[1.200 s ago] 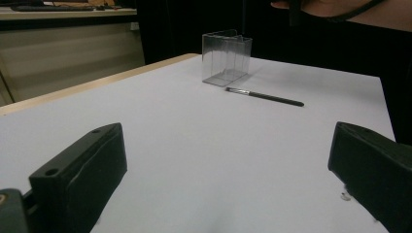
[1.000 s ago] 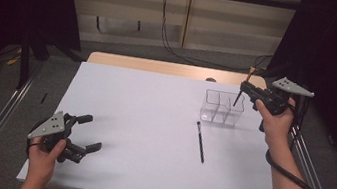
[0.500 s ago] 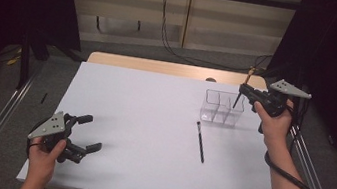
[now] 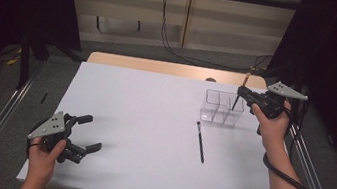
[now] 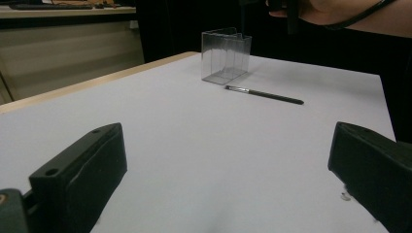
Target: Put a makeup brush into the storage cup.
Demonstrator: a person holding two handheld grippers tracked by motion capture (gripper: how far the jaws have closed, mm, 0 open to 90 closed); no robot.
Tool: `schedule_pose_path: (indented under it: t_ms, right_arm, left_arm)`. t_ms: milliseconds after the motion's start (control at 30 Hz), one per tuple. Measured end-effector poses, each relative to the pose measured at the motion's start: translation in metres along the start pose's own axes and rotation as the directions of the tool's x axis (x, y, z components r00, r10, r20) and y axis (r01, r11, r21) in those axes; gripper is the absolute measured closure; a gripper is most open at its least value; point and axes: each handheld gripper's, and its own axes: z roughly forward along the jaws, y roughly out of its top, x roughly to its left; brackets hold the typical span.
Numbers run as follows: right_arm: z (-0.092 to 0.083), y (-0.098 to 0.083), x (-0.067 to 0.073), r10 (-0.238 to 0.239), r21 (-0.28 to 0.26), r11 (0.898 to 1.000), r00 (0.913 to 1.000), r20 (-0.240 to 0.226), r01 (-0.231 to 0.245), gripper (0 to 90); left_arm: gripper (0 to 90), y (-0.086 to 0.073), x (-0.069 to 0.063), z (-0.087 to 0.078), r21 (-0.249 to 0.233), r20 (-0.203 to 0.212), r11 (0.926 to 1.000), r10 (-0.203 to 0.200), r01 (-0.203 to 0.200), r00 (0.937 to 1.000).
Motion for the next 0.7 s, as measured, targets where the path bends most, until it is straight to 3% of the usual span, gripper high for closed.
schedule_pose_path:
  t_ms: [700]
  right_arm:
    - [0.0025,-0.0065,0.0004,0.000,0.009,1.000,1.0000,-0.005,0.000,83.3]
  left_arm:
    - [0.4,-0.0001,0.0001,-0.0002,0.006,0.000,1.0000,0.004,-0.004,1.0000]
